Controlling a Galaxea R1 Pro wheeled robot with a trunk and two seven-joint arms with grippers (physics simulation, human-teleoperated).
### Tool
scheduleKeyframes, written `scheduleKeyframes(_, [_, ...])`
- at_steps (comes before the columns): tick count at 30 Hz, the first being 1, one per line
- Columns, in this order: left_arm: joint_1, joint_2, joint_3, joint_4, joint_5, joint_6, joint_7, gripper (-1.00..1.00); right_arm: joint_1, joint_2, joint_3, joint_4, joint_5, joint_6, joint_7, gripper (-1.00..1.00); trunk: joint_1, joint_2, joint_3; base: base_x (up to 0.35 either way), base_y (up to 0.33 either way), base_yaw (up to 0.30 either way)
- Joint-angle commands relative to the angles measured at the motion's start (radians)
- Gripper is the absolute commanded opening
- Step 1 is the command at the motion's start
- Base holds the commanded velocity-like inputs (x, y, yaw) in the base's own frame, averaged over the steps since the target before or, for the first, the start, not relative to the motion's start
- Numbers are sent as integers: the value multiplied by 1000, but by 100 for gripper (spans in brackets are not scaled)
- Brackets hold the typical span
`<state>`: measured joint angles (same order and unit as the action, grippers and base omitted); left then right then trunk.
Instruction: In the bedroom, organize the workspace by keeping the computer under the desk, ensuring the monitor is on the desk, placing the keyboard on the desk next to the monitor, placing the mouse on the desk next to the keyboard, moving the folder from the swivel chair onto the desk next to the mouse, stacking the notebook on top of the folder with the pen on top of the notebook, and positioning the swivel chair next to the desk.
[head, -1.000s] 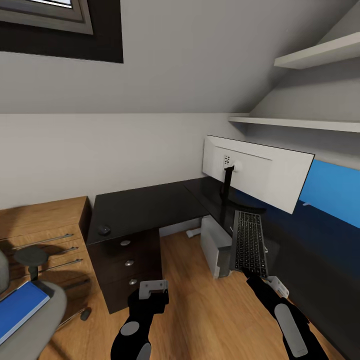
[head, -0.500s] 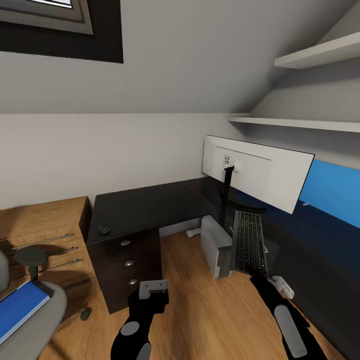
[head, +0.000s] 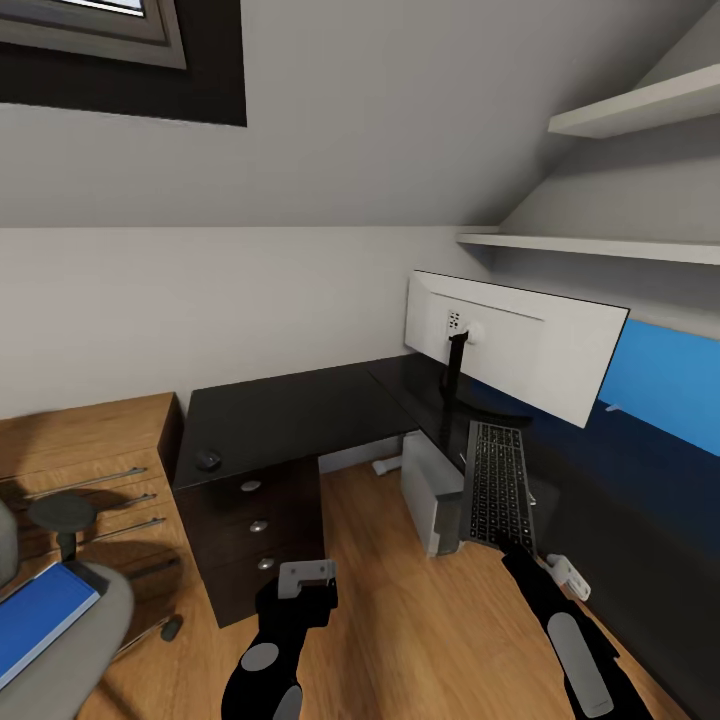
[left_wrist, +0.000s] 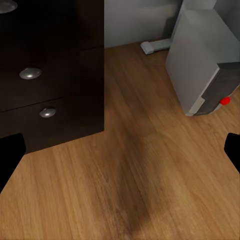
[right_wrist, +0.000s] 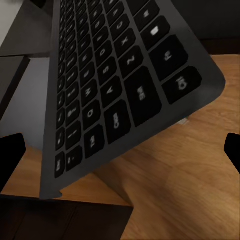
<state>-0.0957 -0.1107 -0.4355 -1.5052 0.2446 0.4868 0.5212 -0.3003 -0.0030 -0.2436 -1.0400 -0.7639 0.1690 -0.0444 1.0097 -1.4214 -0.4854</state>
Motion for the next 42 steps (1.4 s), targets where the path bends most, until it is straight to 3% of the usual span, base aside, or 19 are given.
scheduleKeyframes(1, [-1,0,-2,-1,10,2,10,100,0,0,0,-2,-9,5,-5,100,0,-1,-1,0,0,0])
scheduleKeyframes(15, [-1,-3,-3,-13,11,1,9,100,0,-2,-1,-1,-18,5,-5,100,0,-1,-1,0,0,0])
scheduleKeyframes(21, [-1,-4,-4,-14,11,1,9,100,0,-4,0,0,-77,5,-5,100,0,-1,-1,0,0,0])
scheduleKeyframes(23, [-1,-5,-5,-15,11,1,10,100,0,-4,-1,0,-145,7,-5,100,8,-15,-7,0,0,0])
scheduleKeyframes(25, [-1,-5,-4,-15,10,1,11,100,0,-5,-1,0,-176,7,-5,100,15,-29,-14,0,0,0])
scheduleKeyframes(32, [-1,-5,-4,-15,11,1,11,100,0,-5,0,0,-207,6,-4,100,42,-78,-36,0,0,0])
scheduleKeyframes(38, [-1,-5,-4,-15,12,1,11,100,0,-2,1,-1,-213,3,-2,100,42,-78,-36,0,0,0])
scheduleKeyframes(42, [-1,-6,-5,-15,12,1,11,100,0,-2,4,-2,-213,3,5,100,57,-106,-48,0,0,0])
